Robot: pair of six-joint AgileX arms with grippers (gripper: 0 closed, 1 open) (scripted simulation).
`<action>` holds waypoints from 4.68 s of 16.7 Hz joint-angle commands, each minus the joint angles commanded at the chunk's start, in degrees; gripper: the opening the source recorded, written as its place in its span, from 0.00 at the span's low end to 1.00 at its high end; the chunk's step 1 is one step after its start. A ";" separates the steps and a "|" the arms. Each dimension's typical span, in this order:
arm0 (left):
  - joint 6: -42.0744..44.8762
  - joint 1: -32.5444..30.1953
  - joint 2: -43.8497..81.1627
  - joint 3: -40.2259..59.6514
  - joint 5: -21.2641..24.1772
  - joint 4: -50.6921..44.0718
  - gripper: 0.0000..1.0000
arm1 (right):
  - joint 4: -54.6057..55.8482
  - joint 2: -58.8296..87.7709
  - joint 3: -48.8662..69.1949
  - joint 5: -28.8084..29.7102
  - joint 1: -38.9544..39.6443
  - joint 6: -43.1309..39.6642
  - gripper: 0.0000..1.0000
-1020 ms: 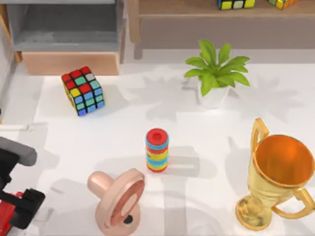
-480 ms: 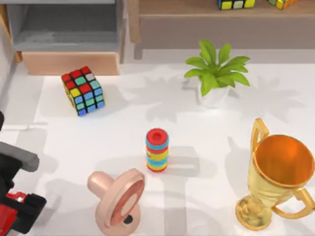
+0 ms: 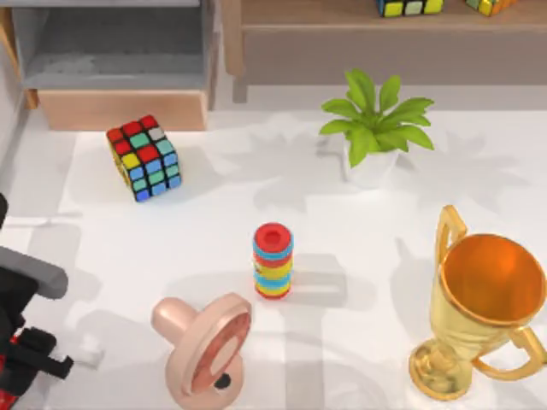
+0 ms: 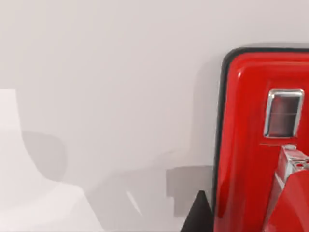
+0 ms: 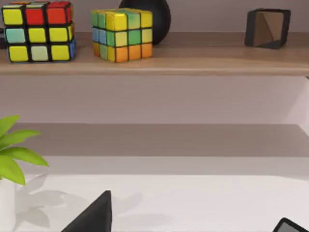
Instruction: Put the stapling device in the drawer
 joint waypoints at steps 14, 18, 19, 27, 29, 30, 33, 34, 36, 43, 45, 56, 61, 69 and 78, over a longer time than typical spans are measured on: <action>0.04 -0.03 -0.75 0.85 0.03 -1.02 0.00 | 0.00 0.00 0.00 0.00 0.00 0.00 1.00; -0.07 -0.07 -3.43 3.54 0.03 -7.55 0.00 | 0.00 0.00 0.00 0.00 0.00 0.00 1.00; -0.09 -0.08 -4.14 4.17 0.03 -8.42 0.00 | 0.00 0.00 0.00 0.00 0.00 0.00 1.00; -0.08 0.59 -4.26 7.72 0.05 -7.15 0.00 | 0.00 0.00 0.00 0.00 0.00 0.00 1.00; -0.15 1.90 -3.36 13.02 -0.03 -5.82 0.00 | 0.00 0.00 0.00 0.00 0.00 0.00 1.00; -0.19 2.73 -2.56 16.45 -0.10 -5.12 0.00 | 0.00 0.00 0.00 0.00 0.00 0.00 1.00; -0.22 5.70 1.41 28.89 -0.30 -3.38 0.00 | 0.00 0.00 0.00 0.00 0.00 0.00 1.00; -0.20 6.90 3.30 33.47 -0.39 -3.04 0.00 | 0.00 0.00 0.00 0.00 0.00 0.00 1.00; -0.14 9.61 7.91 42.83 -0.66 -2.76 0.00 | 0.00 0.00 0.00 0.00 0.00 0.00 1.00; 0.46 18.62 29.76 70.75 -1.22 -6.52 0.00 | 0.00 0.00 0.00 0.00 0.00 0.00 1.00; 0.78 20.07 36.06 75.54 -0.99 -8.91 0.00 | 0.00 0.00 0.00 0.00 0.00 0.00 1.00; 1.87 21.15 50.38 78.83 0.25 -18.66 0.00 | 0.00 0.00 0.00 0.00 0.00 0.00 1.00; 1.94 21.15 50.69 78.65 0.22 -17.76 0.00 | 0.00 0.00 0.00 0.00 0.00 0.00 1.00; 1.89 21.17 51.19 77.99 0.27 -17.01 0.15 | 0.00 0.00 0.00 0.00 0.00 0.00 1.00; 1.89 21.17 51.19 77.99 0.27 -17.01 0.83 | 0.00 0.00 0.00 0.00 0.00 0.00 1.00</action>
